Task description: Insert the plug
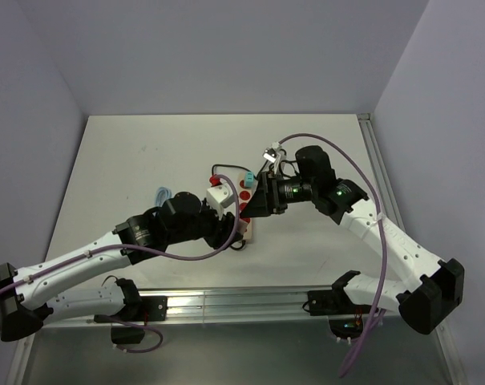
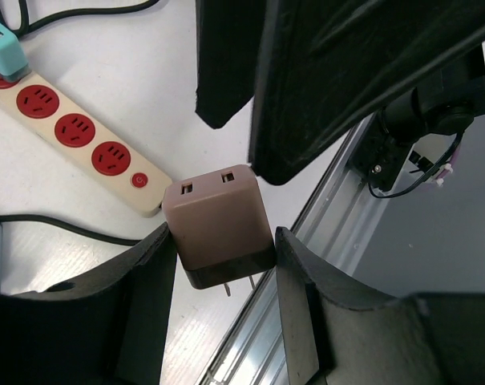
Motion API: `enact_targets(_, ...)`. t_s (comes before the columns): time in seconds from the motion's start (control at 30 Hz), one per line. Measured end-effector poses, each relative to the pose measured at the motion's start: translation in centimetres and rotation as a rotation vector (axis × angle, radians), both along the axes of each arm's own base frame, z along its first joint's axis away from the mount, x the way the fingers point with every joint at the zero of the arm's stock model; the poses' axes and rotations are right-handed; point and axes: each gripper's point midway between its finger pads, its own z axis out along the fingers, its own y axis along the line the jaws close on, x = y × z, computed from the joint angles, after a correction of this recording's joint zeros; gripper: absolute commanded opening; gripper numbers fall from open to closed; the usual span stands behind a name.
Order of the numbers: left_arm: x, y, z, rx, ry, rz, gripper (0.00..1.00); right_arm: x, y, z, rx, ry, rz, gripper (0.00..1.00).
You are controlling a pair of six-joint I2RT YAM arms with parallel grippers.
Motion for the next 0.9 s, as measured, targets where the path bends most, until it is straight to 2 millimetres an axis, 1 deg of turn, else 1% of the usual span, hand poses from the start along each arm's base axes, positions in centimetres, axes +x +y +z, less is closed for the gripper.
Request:
enact_targets(0.1, 0.1, -0.1, 0.3, -0.003, -0.012, -0.005, 0.00, 0.1, 0.1, -0.5, -0.011, 0.016, 0.005, 0.65)
enact_targets(0.3, 0.2, -0.5, 0.8, -0.005, -0.029, -0.016, 0.00, -0.2, 0.7, -3.0, -0.072, 0.081, 0.041, 0.61)
enact_targets(0.4, 0.1, -0.5, 0.6, 0.002, -0.025, -0.019, 0.00, -0.4, 1.0, -3.4, -0.081, 0.091, 0.055, 0.56)
enact_targets(0.6, -0.1, -0.7, 0.3, 0.010, -0.021, -0.027, 0.00, -0.7, 1.1, -3.5, -0.081, 0.097, 0.073, 0.51)
enact_targets(0.67, -0.1, -0.7, 0.2, 0.016, -0.021, -0.027, 0.00, -0.9, 1.2, -3.6, -0.082, 0.103, 0.085, 0.43)
enact_targets(0.7, -0.1, -0.7, 0.0, 0.023, -0.018, -0.027, 0.00, -1.0, 1.3, -3.6, -0.080, 0.106, 0.093, 0.35)
enact_targets(0.73, -0.1, -0.7, -0.1, 0.029, -0.017, -0.027, 0.00, -1.1, 1.3, -3.6, -0.080, 0.106, 0.097, 0.18)
enact_targets(0.77, -0.1, -0.6, -0.2, 0.033, -0.019, -0.028, 0.00, -1.1, 1.3, -3.8, -0.083, 0.115, 0.097, 0.08)
enact_targets(0.8, -0.1, -0.6, -0.3, 0.041, -0.022, -0.029, 0.01, -1.2, 1.4, -3.8, -0.086, 0.125, 0.094, 0.01)
enact_targets(0.87, -0.2, -0.5, -0.5, 0.048, -0.021, -0.028, 0.06, -1.2, 1.3, -4.0, -0.090, 0.134, 0.095, 0.00)
enact_targets(0.9, -0.2, -0.4, -0.5, 0.048, -0.022, -0.026, 0.12, -1.2, 1.3, -4.0, -0.090, 0.134, 0.095, 0.00)
